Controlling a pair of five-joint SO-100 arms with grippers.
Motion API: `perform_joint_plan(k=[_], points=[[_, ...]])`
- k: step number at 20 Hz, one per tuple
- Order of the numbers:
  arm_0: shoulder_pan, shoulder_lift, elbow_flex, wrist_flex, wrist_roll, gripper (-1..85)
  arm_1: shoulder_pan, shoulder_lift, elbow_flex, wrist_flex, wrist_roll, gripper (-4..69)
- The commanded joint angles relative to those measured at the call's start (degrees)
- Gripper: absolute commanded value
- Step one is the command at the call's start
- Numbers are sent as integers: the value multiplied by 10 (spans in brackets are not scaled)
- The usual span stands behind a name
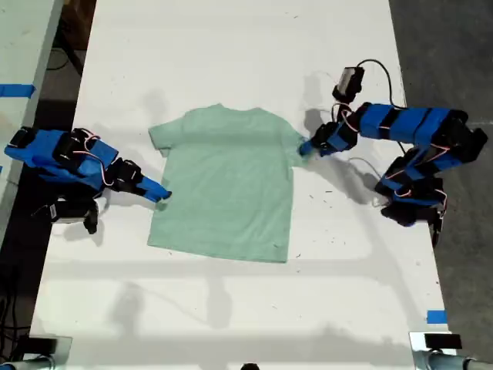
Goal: Fold t shirt
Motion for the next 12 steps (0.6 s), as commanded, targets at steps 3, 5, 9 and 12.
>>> perform_joint_plan(k=[3,5,9,12], points=[[4,4,-1,0,4,177,13,-11,-46,5,-10,-11],[4,4,-1,0,4,177,13,-8,-58,22,-19,-11],[4,4,-1,0,4,177,9,-4,-73,46,-20,-8],[4,4,-1,0,4,177,6,11,-71,69,6,47]])
